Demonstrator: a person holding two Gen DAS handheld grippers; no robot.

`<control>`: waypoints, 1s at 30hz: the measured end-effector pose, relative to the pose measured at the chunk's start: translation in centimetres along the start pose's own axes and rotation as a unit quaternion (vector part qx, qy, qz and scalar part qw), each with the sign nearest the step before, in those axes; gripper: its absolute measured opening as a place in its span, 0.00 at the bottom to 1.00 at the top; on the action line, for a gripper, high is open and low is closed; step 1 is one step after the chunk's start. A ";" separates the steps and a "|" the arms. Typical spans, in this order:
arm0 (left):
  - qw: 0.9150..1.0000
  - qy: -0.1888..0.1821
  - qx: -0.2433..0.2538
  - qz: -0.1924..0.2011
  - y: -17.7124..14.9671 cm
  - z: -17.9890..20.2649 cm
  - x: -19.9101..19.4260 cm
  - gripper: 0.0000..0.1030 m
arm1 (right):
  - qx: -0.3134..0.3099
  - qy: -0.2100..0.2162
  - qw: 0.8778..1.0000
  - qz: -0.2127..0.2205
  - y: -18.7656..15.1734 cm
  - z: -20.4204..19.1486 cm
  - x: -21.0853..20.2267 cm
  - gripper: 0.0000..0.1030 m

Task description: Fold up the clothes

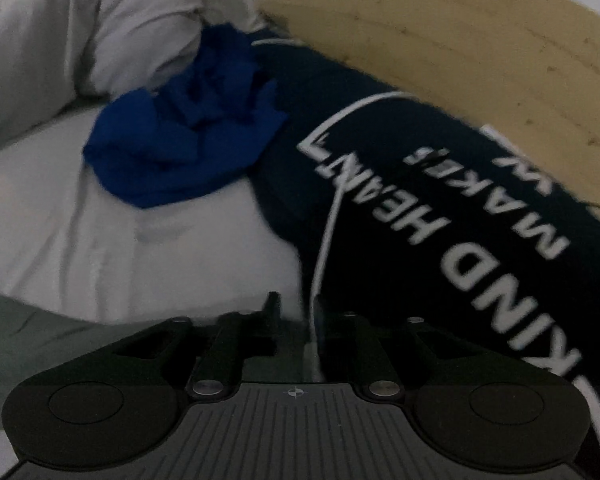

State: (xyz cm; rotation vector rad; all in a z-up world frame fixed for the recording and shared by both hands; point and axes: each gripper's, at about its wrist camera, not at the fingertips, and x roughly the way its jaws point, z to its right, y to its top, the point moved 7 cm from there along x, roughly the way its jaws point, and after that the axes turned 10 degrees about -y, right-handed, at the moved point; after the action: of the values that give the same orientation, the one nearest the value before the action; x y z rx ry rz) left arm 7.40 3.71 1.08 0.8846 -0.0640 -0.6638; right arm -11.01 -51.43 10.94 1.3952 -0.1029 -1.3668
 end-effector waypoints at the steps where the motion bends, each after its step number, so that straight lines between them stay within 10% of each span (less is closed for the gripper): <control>1: 1.000 -0.001 0.000 -0.001 -0.1 0.0 0.0 1.00 | 0.002 0.001 1.000 0.007 -0.1 0.2 -0.5 0.30; 7: 1.000 0.001 0.001 -0.006 -0.4 0.0 0.0 1.00 | -0.040 0.038 0.998 -0.029 -3.5 -1.0 -0.7 0.57; 19: 1.000 0.004 -0.002 -0.014 -0.9 -0.1 0.1 1.00 | 0.022 0.032 0.996 -0.077 -6.9 -1.3 3.5 0.65; 21: 1.000 0.007 -0.004 -0.015 -1.0 -0.2 0.2 1.00 | 0.023 0.041 0.997 -0.067 -6.4 -1.4 3.6 0.54; 23: 1.000 0.009 -0.008 -0.015 -1.0 -0.4 0.2 1.00 | 0.012 0.050 0.997 -0.062 -6.1 -1.5 3.6 0.16; 30: 1.000 0.011 -0.017 -0.011 -0.8 -0.6 -0.1 1.00 | -0.073 0.032 0.990 -0.117 -7.4 0.0 0.7 0.17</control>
State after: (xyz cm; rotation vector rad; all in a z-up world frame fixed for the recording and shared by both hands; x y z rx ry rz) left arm 7.09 3.85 0.15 0.8610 -0.0225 -0.6740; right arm -15.16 -49.16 5.18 1.3574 0.2054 -1.4896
